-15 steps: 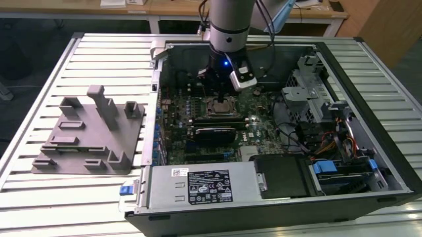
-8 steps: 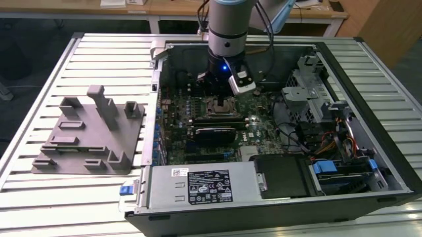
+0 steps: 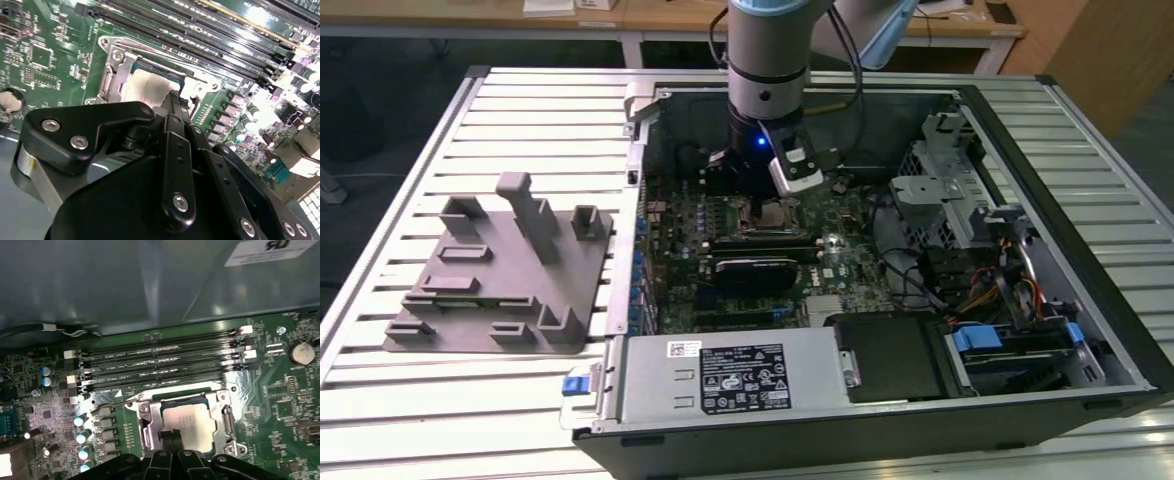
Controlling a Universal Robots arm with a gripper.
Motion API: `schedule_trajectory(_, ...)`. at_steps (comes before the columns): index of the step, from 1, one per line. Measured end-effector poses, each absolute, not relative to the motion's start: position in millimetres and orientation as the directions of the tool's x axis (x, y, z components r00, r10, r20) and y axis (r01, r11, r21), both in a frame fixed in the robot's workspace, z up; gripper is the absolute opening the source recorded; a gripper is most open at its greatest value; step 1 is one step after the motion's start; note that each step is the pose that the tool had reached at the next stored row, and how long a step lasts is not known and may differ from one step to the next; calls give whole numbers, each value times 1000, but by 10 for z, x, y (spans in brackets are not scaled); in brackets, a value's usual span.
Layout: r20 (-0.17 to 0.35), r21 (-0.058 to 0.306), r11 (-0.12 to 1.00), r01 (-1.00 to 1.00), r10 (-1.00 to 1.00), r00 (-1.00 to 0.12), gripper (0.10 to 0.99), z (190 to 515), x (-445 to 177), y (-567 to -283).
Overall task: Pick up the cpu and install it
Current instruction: 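Close the cpu cover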
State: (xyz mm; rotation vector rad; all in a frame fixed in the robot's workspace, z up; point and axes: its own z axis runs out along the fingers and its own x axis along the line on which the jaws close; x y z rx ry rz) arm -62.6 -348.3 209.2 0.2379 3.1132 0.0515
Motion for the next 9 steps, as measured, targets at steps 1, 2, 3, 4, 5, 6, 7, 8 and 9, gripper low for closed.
schedule_trajectory(1,-16,34,988,153,154,-988,106,2089,-634,-3484)
schedule_trajectory(2,-16,34,987,155,156,-988,106,2086,-639,-3484)
schedule_trajectory(3,-16,34,987,157,158,-987,106,2081,-642,-3483)
schedule_trajectory(4,-16,34,987,159,160,-987,106,2074,-649,-3483)
schedule_trajectory(5,-16,34,986,161,161,-987,106,2067,-658,-3483)
schedule_trajectory(6,-16,34,986,161,162,-987,106,2059,-669,-3483)
schedule_trajectory(7,-16,34,986,161,162,-987,106,2052,-680,-3483)
schedule_trajectory(8,-16,34,986,161,162,-987,106,2045,-691,-3483)
schedule_trajectory(9,-16,34,986,161,162,-987,106,2039,-700,-3483)
